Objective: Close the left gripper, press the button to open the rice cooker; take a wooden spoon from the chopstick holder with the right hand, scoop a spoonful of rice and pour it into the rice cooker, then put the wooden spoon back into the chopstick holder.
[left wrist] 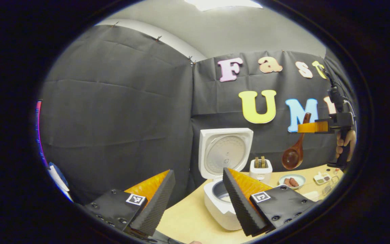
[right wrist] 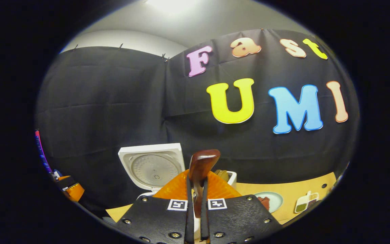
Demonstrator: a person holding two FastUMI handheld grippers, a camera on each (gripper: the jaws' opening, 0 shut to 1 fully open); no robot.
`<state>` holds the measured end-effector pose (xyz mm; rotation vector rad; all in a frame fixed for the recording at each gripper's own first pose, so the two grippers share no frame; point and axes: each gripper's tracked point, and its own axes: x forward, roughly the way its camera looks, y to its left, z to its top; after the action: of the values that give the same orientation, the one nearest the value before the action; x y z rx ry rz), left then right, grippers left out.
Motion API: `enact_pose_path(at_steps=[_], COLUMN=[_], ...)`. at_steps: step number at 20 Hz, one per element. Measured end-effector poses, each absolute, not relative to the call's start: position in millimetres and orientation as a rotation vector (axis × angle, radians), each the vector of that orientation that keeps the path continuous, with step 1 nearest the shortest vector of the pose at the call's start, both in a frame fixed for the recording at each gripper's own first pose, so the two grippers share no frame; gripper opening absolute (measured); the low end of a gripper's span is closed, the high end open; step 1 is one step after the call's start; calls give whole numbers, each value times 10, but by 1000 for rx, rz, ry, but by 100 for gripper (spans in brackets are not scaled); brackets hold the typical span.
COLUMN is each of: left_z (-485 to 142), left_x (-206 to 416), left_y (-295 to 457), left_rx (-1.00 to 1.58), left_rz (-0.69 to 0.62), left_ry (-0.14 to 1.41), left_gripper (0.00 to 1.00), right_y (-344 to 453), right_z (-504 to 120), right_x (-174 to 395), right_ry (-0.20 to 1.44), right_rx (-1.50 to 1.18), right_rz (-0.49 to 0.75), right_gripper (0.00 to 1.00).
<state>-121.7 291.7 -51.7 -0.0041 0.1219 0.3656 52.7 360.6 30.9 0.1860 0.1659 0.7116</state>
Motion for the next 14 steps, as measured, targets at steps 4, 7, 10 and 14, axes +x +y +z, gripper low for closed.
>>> enact_pose_path(at_steps=[4, 7, 10, 14], left_z=[-376, -292, -218, -166], left_x=[-987, -865, -759, -620], left_y=[2577, 2342, 2166, 1939], left_rx=[-3, -6, -4, -12], left_rz=[310, 285, 266, 242], left_ry=[96, 80, 69, 67], left_gripper=[98, 95, 100, 100], right_y=[2965, 2509, 2086, 1550], right_z=[217, 130, 24, -159], right_x=[641, 709, 762, 833], right_ry=[183, 203, 218, 250], right_rx=[200, 217, 224, 252], right_rz=[619, 553, 489, 406], right_gripper=[8, 8, 8, 8])
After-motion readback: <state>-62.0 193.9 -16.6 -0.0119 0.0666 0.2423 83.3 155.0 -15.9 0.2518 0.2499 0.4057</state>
